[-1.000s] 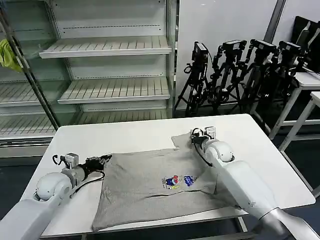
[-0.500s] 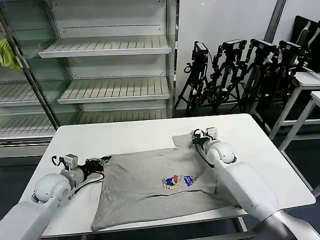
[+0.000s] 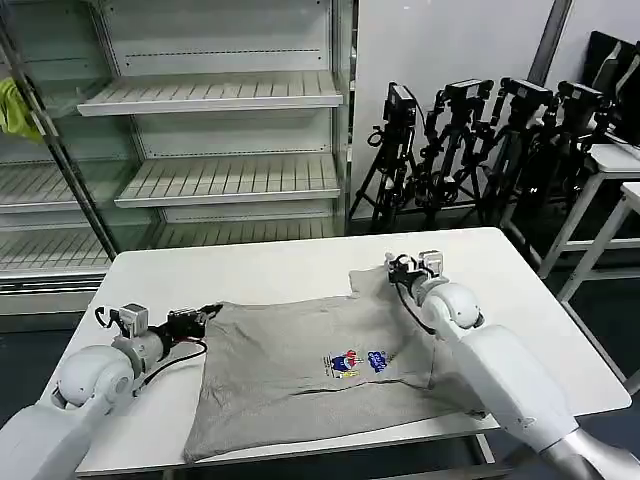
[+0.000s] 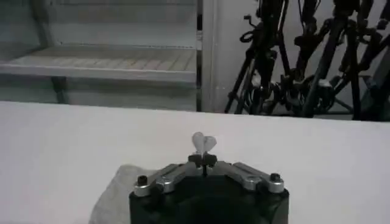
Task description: Fold and organize the clothes.
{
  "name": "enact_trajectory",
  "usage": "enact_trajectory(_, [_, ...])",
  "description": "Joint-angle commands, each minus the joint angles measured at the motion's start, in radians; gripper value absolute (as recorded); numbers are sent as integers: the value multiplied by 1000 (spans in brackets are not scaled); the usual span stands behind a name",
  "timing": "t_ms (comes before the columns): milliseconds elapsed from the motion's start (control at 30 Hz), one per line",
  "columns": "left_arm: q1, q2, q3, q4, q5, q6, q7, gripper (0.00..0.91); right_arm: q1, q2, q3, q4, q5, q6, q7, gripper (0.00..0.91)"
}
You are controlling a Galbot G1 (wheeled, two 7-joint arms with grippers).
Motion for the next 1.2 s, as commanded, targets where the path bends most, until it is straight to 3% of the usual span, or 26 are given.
enact_trajectory(33, [153,51,-150,-137,-22,1,0,50,-118,-120,60,234,54,-5,5,0])
enact_trajectory(467, [353,42,-281,-251,-15,-32,-6,50,-373,-269,339,441,113,7,-9,0])
enact_trajectory(800, [458,13,-329,-347,-5,-40,-12,60,-597,-320,515,565,127,12,-22,0])
enact_trajectory(967, [511,9,-352,-395,-4,-35,-15,50,-698,-329,569,618,117,15,-28,0])
enact_trajectory(1200, [554,10,-382,-430,4,-32,-16,50,-746,-316,557,639,69,19,-35,0])
